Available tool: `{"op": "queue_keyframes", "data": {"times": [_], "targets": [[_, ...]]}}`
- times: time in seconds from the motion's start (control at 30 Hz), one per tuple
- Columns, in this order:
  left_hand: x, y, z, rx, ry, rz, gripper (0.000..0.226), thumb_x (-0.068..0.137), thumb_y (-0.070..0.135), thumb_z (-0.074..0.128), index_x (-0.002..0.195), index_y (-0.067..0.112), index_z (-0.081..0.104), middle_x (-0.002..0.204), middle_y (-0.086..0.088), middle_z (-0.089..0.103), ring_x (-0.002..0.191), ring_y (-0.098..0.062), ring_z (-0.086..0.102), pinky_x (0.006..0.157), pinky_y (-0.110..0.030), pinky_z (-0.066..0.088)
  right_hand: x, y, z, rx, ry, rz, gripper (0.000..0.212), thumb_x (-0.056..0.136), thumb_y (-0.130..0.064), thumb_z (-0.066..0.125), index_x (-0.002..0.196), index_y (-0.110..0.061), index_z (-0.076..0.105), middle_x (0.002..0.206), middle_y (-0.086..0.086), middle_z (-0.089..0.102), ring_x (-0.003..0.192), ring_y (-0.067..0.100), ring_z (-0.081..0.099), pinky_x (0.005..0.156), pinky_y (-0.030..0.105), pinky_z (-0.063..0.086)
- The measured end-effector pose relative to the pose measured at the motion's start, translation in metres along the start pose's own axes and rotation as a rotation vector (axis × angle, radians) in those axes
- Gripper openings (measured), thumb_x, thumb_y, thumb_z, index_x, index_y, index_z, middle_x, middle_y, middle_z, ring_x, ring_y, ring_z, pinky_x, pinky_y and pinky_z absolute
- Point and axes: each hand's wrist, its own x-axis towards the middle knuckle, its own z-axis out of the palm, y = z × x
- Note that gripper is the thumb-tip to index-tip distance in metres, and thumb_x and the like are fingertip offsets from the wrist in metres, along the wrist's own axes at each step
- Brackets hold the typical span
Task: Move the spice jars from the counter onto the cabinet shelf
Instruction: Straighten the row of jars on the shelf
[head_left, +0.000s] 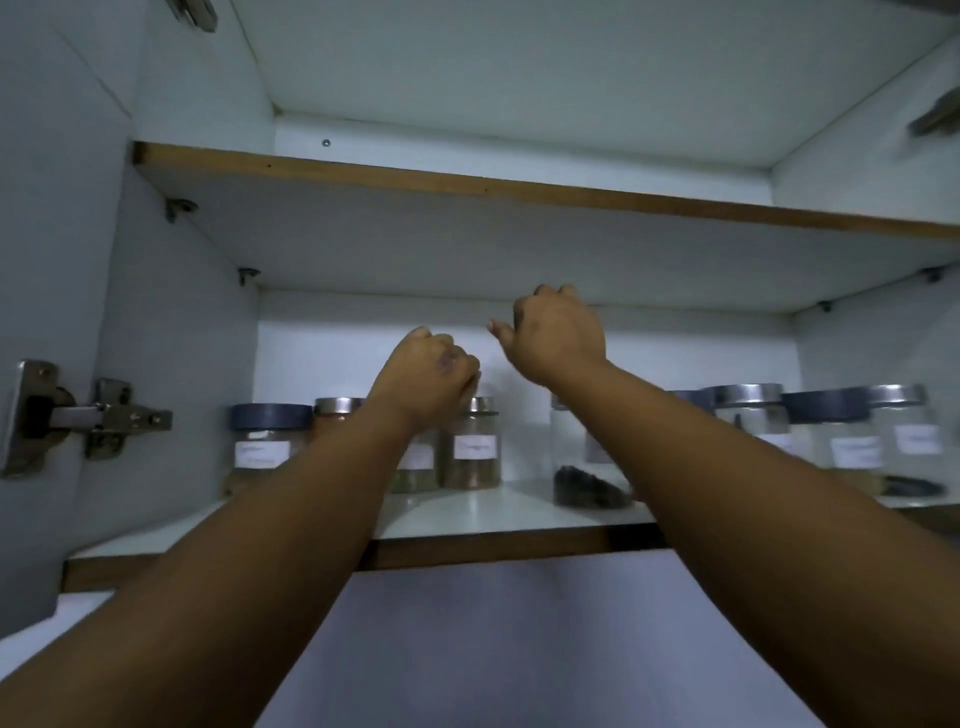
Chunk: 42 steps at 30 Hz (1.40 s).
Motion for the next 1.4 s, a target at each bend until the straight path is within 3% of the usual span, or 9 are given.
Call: {"op": "queue_keyframes", "data": {"times": [0.07,0.1,0.17,0.27,0.37,0.5,0.73,1.03,1.4], "targets": [[0.007,0.025,-0.013,-0.098,0.059,0.049,0.016,0.086,0.02,0.057,0.082,0.009,0.068,0.073,-0.009,0.068,0.07,-0.027,0.062,0.074,-0.034,0.043,-0.008,0.03,-0.023,-0.069,-0.075,-0.043,0.038,0.098,-0.038,0.042,0.108,-0.011,0.067,0.116,0.009,0.06,0.113,0.028,0.048,0.085,0.04,0.044],[0.012,0.035,-0.019,-0.176,0.076,0.028,0.02,0.085,0.019,0.056,0.098,0.01,0.069,0.087,-0.011,0.07,0.082,-0.029,0.064,0.081,-0.038,0.045,-0.01,0.045,-0.035,-0.086,-0.121,-0.047,0.034,0.096,-0.031,0.042,0.114,-0.012,0.064,0.122,0.01,0.057,0.116,0.028,0.046,0.09,0.043,0.043],[0.023,0.051,-0.034,-0.337,0.01,-0.11,0.057,0.083,0.016,0.057,0.139,0.018,0.047,0.129,-0.008,0.059,0.119,-0.028,0.053,0.098,-0.044,0.039,-0.012,0.074,-0.062,-0.107,-0.245,-0.012,0.039,0.092,-0.021,0.044,0.13,-0.016,0.05,0.137,0.009,0.045,0.126,0.03,0.039,0.099,0.048,0.038],[0.045,0.066,-0.058,-0.542,-0.128,-0.226,0.076,0.084,0.014,0.054,0.151,0.025,0.022,0.151,-0.003,0.037,0.138,-0.024,0.031,0.108,-0.045,0.03,-0.012,0.112,-0.096,-0.068,-0.416,0.075,0.051,0.092,-0.016,0.043,0.143,-0.016,0.038,0.148,0.011,0.035,0.137,0.033,0.027,0.109,0.047,0.03],[0.068,0.078,-0.074,-0.546,-0.257,-0.22,0.056,0.093,0.029,0.052,0.146,0.02,0.035,0.148,-0.005,0.044,0.138,-0.023,0.036,0.111,-0.041,0.034,-0.013,0.138,-0.116,0.083,-0.543,0.098,0.046,0.095,-0.014,0.045,0.141,-0.011,0.044,0.145,0.012,0.045,0.133,0.03,0.039,0.107,0.036,0.032],[0.092,0.097,-0.086,-0.488,-0.372,-0.214,0.041,0.095,0.045,0.053,0.122,0.015,0.062,0.126,-0.003,0.063,0.115,-0.02,0.056,0.095,-0.033,0.044,-0.027,0.148,-0.119,0.047,-0.731,-0.02,0.039,0.097,-0.032,0.053,0.13,-0.012,0.059,0.136,0.005,0.056,0.123,0.023,0.051,0.103,0.036,0.037],[0.109,0.13,-0.088,-0.283,-0.647,-0.176,0.037,0.094,0.042,0.057,0.108,0.011,0.072,0.107,-0.005,0.072,0.098,-0.022,0.061,0.089,-0.033,0.05,-0.034,0.147,-0.111,-0.06,-0.824,-0.283,0.041,0.096,-0.029,0.058,0.135,-0.017,0.056,0.138,0.001,0.055,0.123,0.021,0.052,0.1,0.033,0.039],[0.106,0.138,-0.085,-0.252,-0.601,-0.252,0.029,0.091,0.037,0.062,0.106,0.015,0.073,0.106,-0.002,0.073,0.097,-0.022,0.065,0.09,-0.036,0.052,-0.032,0.151,-0.087,-0.175,-0.783,-0.447,0.034,0.098,-0.022,0.053,0.129,-0.011,0.06,0.13,0.008,0.057,0.115,0.026,0.056,0.084,0.029,0.043],[0.104,0.124,-0.064,-0.361,-0.593,-0.337,0.022,0.085,0.026,0.074,0.106,0.021,0.075,0.106,0.003,0.074,0.096,-0.012,0.066,0.09,-0.025,0.049,-0.01,0.148,-0.036,-0.215,-0.806,-0.446,0.036,0.095,-0.027,0.057,0.127,-0.012,0.062,0.126,0.008,0.06,0.112,0.028,0.059,0.095,0.038,0.049]]}}
